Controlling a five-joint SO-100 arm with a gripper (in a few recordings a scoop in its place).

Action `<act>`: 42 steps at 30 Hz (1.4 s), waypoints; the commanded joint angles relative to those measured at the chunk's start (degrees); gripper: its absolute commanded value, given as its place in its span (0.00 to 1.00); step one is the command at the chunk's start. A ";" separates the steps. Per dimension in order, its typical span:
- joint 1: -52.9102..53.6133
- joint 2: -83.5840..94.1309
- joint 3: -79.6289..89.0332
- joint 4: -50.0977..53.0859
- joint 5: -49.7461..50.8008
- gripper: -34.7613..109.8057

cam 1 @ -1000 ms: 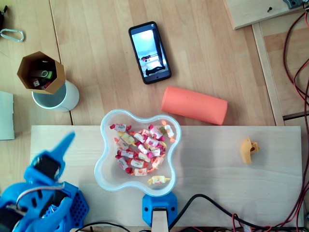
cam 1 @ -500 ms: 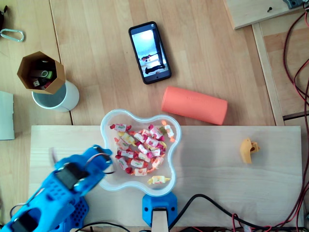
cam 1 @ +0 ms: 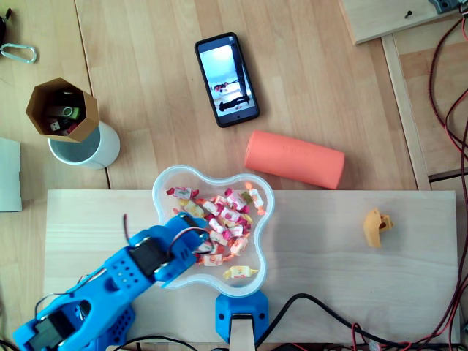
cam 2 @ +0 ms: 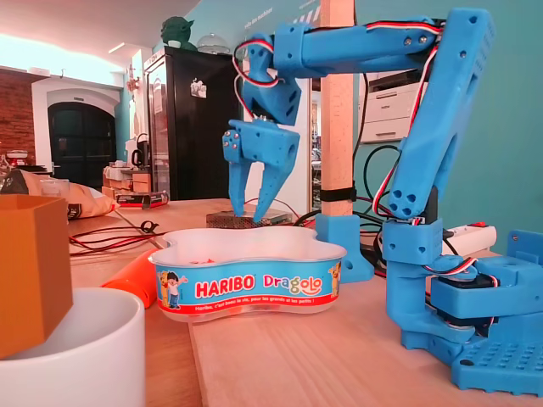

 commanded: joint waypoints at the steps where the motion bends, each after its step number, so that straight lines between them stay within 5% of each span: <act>1: 0.70 -0.44 0.26 -1.32 -0.70 0.33; 12: 0.79 -11.95 -0.70 -8.79 -0.79 0.41; 42: 8.79 -15.03 -3.96 -13.27 -8.88 0.41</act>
